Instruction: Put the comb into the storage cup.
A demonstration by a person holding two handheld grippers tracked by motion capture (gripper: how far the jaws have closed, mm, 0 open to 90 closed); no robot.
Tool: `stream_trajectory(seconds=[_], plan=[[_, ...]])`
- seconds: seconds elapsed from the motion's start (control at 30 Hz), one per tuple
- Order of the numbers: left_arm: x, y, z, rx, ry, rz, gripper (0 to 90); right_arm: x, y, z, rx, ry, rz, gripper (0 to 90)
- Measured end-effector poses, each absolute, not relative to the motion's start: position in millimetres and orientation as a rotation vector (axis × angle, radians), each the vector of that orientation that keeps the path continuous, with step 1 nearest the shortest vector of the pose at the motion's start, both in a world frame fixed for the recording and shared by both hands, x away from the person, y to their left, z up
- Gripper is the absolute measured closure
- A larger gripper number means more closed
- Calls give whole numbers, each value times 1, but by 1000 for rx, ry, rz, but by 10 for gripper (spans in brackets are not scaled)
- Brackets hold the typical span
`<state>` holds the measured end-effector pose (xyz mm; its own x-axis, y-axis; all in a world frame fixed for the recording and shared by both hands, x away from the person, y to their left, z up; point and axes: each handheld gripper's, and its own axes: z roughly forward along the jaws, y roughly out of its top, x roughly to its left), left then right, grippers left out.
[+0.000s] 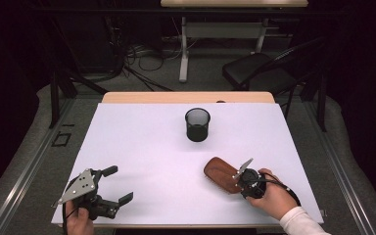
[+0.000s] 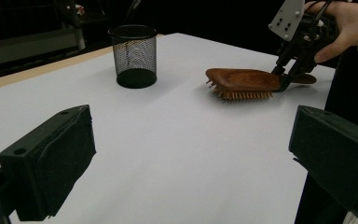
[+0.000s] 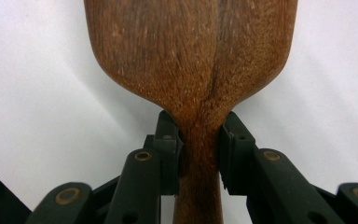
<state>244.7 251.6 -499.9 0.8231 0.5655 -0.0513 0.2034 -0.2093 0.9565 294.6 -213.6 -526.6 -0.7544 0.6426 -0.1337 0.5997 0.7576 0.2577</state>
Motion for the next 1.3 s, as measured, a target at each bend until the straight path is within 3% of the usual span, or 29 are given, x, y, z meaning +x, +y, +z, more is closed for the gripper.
stream_trajectory(seconds=[1.3], plan=[[245,251,-500,1786,592,368,3,284,-218,-526,924,2678,370,730]])
